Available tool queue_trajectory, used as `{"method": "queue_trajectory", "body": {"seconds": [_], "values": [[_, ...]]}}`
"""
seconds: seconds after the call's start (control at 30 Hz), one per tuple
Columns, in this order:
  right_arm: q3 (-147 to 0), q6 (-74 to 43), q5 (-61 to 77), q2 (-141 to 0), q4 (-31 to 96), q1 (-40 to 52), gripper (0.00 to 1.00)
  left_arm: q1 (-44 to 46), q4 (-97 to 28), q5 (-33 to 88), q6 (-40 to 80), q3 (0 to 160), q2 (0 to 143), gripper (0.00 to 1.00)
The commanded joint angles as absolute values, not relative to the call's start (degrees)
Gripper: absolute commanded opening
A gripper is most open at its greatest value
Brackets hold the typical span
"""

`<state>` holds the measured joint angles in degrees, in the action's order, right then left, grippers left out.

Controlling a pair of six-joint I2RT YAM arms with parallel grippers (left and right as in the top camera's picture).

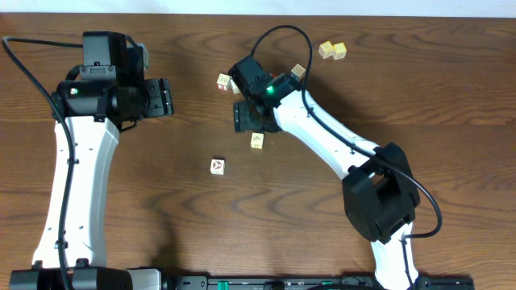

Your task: Lift 4 blocks

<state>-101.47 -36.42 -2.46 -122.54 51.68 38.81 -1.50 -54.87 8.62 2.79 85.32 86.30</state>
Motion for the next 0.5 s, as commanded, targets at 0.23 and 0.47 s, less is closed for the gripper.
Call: {"method": "queue_trajectory", "body": {"seconds": [0.23,0.47], "values": [[-91.46,-43.70,-4.51,-122.93,43.64,40.95,0.67,-1.69,-54.83,8.08,2.66,86.11,86.30,0.74],[-88.64,-43.70,-7.38,-122.93,40.45,41.04,0.64,-1.69,-54.83,8.08,2.66,86.11,86.30,0.74]]}}
